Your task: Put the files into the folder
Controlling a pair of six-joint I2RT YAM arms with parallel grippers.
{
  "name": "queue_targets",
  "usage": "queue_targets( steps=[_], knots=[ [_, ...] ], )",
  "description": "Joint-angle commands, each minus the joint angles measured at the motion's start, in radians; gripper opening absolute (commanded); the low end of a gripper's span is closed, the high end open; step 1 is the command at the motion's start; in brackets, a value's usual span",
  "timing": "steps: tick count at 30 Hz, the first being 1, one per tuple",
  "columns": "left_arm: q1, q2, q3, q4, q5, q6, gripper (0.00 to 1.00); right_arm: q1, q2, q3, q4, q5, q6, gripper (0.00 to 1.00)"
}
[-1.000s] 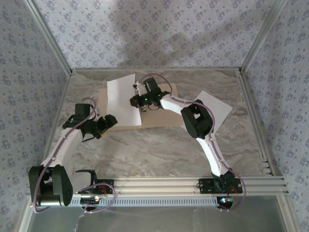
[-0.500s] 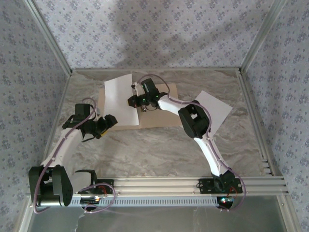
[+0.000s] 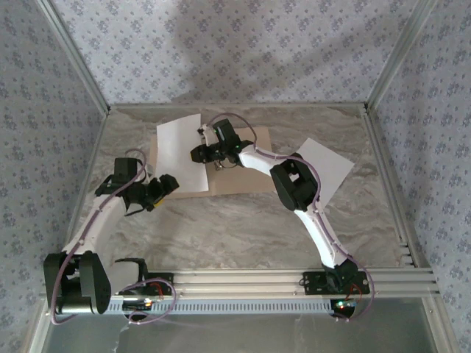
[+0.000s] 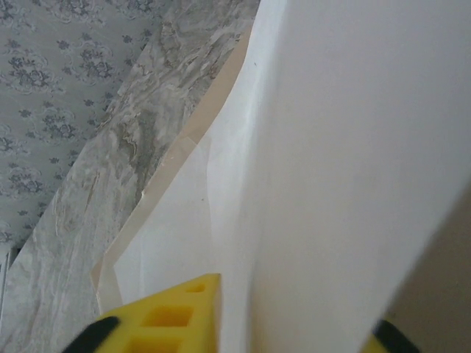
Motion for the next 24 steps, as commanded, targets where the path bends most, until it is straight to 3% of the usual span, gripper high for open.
queue_targets(
  steps=[1, 6, 24],
  knots=[
    [0.010, -0.008, 0.000, -0.020, 0.015, 0.017, 0.79, 0.004, 0.039, 0.039, -0.002, 0.015, 0.011, 0.30],
    [0.010, -0.002, -0.009, -0.013, 0.014, 0.018, 0.79, -0.002, 0.051, 0.061, -0.001, 0.041, 0.024, 0.37],
    [0.011, 0.044, -0.019, 0.014, 0.006, 0.023, 0.79, -0.035, 0.144, 0.228, -0.062, 0.120, 0.057, 0.46]
  ],
)
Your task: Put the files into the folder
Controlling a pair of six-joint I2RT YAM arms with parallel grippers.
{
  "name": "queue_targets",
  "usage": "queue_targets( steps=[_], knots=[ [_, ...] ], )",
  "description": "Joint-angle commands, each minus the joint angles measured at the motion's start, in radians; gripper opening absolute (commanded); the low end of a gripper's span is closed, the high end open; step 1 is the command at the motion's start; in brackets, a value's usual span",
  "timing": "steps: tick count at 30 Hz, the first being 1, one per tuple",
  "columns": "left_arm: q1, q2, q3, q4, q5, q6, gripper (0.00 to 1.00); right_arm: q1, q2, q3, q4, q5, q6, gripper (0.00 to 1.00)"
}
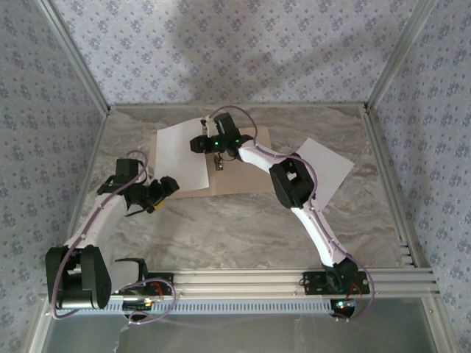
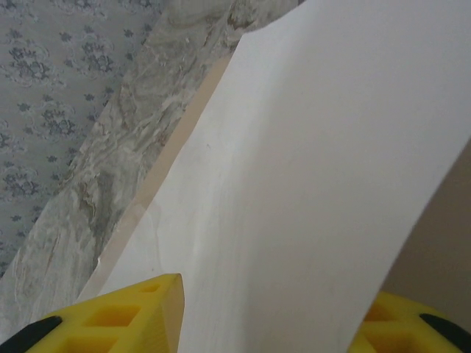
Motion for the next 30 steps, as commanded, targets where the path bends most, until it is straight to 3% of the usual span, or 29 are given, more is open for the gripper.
queue_targets(
  steps=[1, 10, 16, 30],
  knots=[
    [0.007, 0.009, -0.004, 0.003, 0.005, 0.022, 0.79, -0.006, 0.042, 0.040, -0.020, 0.019, 0.019, 0.46],
    [0.007, 0.011, -0.003, 0.000, 0.000, 0.020, 0.79, -0.007, 0.065, 0.074, -0.012, 0.042, 0.009, 0.34],
    [0.007, 0.014, -0.001, -0.005, -0.003, 0.022, 0.78, -0.007, 0.079, 0.120, -0.062, 0.085, -0.003, 0.20],
    [0.007, 0.027, 0.006, -0.007, 0.000, 0.021, 0.79, 0.019, 0.085, 0.160, -0.125, 0.130, -0.041, 0.08]
  ],
)
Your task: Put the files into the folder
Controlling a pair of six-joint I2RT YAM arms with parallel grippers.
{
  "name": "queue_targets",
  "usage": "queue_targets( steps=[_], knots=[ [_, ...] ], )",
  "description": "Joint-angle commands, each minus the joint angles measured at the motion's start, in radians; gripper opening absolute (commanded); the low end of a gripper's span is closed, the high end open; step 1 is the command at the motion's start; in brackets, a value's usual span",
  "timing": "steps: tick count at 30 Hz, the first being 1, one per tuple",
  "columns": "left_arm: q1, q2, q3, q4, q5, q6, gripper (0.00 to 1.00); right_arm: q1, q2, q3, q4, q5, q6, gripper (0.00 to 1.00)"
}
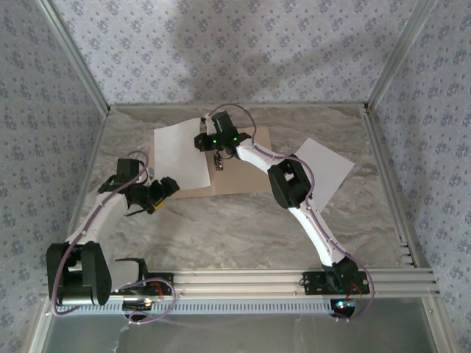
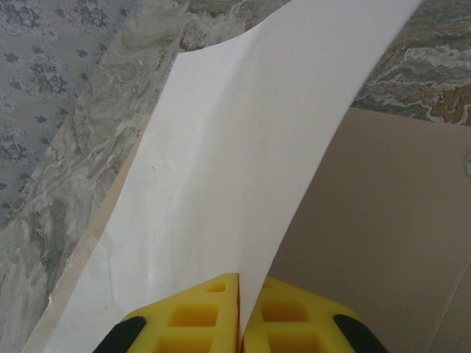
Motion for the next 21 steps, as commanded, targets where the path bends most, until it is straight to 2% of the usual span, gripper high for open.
queue_targets(
  steps=[1, 21],
  knots=[
    [0.007, 0.001, 0.006, -0.006, 0.003, 0.021, 0.79, 0.015, 0.023, 0.040, -0.035, 0.024, -0.030, 0.08],
    [0.007, -0.024, -0.002, -0.020, 0.001, 0.022, 0.79, 0.024, -0.007, -0.013, 0.030, -0.052, -0.009, 0.06]
  ],
)
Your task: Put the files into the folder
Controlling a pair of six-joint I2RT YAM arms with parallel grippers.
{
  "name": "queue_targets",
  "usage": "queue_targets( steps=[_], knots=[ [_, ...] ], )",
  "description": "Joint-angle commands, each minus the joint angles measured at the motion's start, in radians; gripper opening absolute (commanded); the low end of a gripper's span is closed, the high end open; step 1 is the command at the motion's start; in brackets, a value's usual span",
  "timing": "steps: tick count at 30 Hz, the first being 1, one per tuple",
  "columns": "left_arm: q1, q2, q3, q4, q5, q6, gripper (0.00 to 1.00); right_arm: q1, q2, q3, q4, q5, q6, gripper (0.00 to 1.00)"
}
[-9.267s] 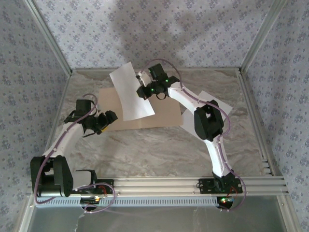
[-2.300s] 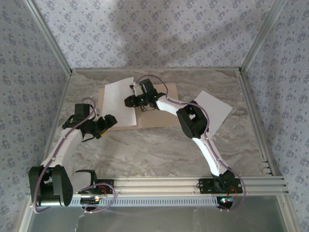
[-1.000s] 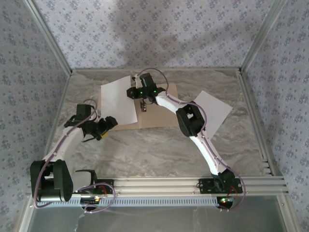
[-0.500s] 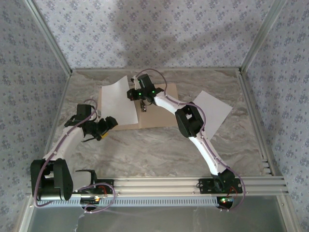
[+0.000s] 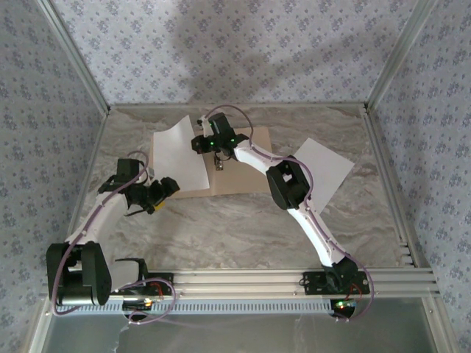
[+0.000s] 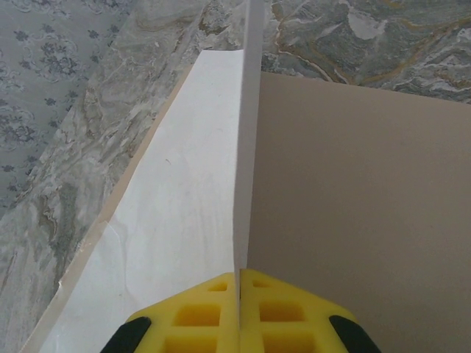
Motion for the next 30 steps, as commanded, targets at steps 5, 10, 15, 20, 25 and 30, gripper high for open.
queue_targets(
  steps=[5, 10, 15, 20, 25, 30],
  knots=[
    [0.007, -0.028, -0.008, -0.015, -0.001, 0.021, 0.79, 0.005, -0.020, -0.034, 0.043, -0.056, 0.016, 0.06],
    [0.007, -0.025, -0.008, -0.013, 0.001, 0.020, 0.79, 0.013, -0.037, -0.072, 0.071, -0.077, 0.020, 0.06],
    [0.007, -0.037, -0.007, -0.017, -0.013, 0.013, 0.78, 0.018, -0.057, -0.123, 0.104, -0.101, 0.021, 0.06],
    [0.007, -0.055, 0.004, -0.026, -0.036, 0.010, 0.78, 0.017, -0.069, -0.145, 0.116, -0.117, 0.013, 0.06],
    [0.007, -0.050, 0.015, -0.037, -0.031, 0.010, 0.78, 0.017, -0.075, -0.150, 0.117, -0.116, 0.029, 0.07],
    [0.007, -0.050, 0.020, -0.039, -0.030, 0.011, 0.78, 0.018, -0.092, -0.182, 0.139, -0.114, 0.068, 0.17]
  ],
)
